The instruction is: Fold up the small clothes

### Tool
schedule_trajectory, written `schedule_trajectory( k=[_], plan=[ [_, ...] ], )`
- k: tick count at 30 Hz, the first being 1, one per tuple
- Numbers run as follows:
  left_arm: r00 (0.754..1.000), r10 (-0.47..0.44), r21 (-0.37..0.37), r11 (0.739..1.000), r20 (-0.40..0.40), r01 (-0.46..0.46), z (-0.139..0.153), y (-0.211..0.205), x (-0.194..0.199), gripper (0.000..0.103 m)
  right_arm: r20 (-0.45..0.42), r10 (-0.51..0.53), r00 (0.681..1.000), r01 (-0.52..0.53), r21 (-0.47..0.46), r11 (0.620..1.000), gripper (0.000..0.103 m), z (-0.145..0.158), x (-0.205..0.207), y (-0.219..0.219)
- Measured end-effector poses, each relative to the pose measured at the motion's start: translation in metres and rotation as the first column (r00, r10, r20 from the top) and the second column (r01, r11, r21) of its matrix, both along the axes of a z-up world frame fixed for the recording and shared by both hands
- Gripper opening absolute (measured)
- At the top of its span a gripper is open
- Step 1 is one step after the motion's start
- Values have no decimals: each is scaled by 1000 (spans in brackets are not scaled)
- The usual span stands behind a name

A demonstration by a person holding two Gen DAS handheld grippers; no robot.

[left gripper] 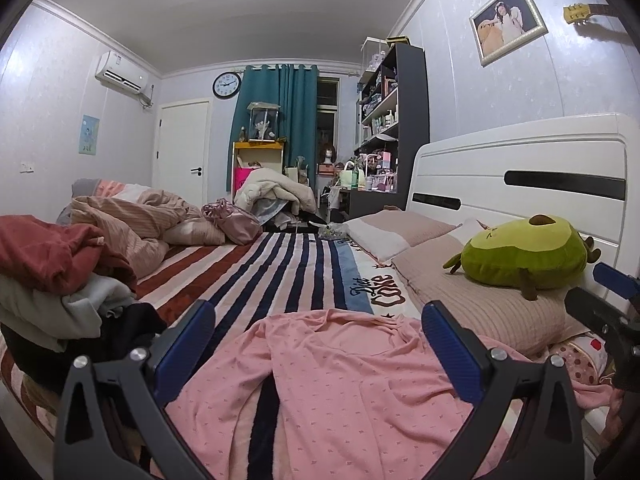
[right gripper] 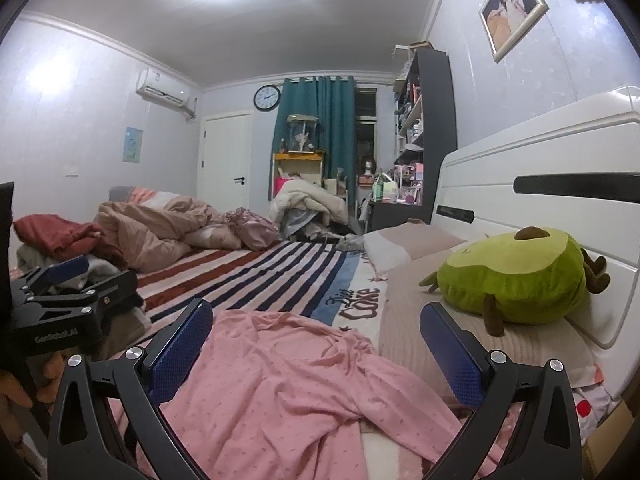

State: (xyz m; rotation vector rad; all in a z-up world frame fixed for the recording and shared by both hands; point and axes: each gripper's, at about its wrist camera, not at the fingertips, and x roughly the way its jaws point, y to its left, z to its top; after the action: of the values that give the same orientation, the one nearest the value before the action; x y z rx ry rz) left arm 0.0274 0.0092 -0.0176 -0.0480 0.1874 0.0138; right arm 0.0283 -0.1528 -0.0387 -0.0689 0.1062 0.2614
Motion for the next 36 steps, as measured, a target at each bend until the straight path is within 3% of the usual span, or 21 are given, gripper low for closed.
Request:
schedule_trajectory(
  k=[22,36],
  plan=[
    [1000,-8,-12,1000,-8,8,-1,2,-4,102,6,-14,1000,14,22,1000,103,-1,-4,-4],
    [1000,-8,-20,1000,-13,8,-1,3,-5,102,-6,37,999,-37,16,999,103,-2,-8,7]
  ],
)
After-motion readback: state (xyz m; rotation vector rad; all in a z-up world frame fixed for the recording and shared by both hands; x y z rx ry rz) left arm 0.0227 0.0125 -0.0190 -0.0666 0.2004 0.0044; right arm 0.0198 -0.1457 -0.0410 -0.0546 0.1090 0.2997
